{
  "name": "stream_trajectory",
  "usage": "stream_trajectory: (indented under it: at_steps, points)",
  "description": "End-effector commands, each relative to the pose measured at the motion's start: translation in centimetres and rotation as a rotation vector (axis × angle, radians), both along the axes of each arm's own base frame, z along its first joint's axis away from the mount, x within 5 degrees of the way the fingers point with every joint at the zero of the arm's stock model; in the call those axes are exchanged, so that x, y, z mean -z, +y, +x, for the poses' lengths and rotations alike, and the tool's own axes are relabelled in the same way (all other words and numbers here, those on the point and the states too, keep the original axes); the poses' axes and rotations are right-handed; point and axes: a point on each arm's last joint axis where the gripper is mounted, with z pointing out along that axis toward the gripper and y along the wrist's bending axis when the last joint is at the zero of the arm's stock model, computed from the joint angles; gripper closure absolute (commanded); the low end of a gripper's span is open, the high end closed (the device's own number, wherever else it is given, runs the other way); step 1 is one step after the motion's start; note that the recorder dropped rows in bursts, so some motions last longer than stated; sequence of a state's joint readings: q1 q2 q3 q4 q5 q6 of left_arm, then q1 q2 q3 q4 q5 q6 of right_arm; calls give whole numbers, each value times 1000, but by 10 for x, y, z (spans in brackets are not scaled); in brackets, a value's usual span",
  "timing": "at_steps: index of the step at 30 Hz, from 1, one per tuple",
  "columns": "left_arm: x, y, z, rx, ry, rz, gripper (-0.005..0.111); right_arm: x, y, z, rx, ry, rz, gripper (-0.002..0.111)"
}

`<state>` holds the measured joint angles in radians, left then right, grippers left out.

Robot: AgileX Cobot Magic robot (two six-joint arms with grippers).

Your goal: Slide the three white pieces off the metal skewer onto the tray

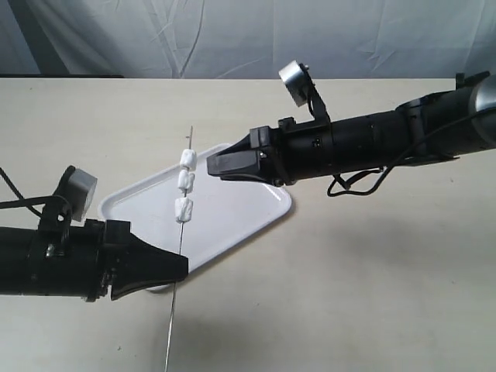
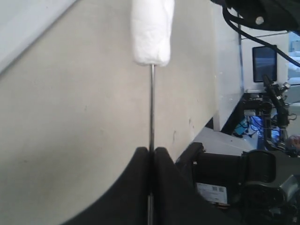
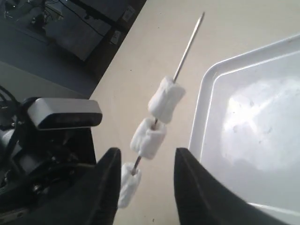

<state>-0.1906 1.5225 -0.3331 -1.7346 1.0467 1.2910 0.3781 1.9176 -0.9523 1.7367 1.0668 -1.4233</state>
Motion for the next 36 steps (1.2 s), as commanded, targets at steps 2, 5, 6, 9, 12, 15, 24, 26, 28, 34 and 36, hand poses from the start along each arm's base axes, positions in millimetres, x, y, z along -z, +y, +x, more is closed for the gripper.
stream_trajectory:
  at_steps: [2,5,6,9,12,15,24,26,28,34,36]
  points:
    - [-4,-3,0,35,-6,-74,107,-4,17,6,34,-47,-64,71]
    - [-7,-5,-2,53,-6,-112,107,-8,23,8,40,-60,-72,71]
    - [-8,-5,-2,55,-6,-116,107,-9,24,9,48,-55,-73,71]
    - [-7,-4,-1,50,-6,-106,107,-13,27,12,58,-46,-67,71]
    - [-7,-4,-2,54,-12,-107,107,-14,28,12,66,-34,-68,71]
    - [-7,-4,-2,55,-16,-106,107,-13,30,11,70,-30,-77,71]
    - [-5,-4,-4,57,-16,-102,107,-10,34,12,91,-16,-104,71]
    - [-3,-3,-6,57,-18,-89,107,-10,34,12,91,-16,-104,71]
    - [1,-2,-8,46,-3,-64,107,-10,34,12,91,-16,-104,71]
    - [2,-1,-10,44,4,-59,107,-11,35,10,78,-11,-90,89]
    - [2,-1,-10,45,1,-59,107,-11,35,10,76,-10,-88,95]
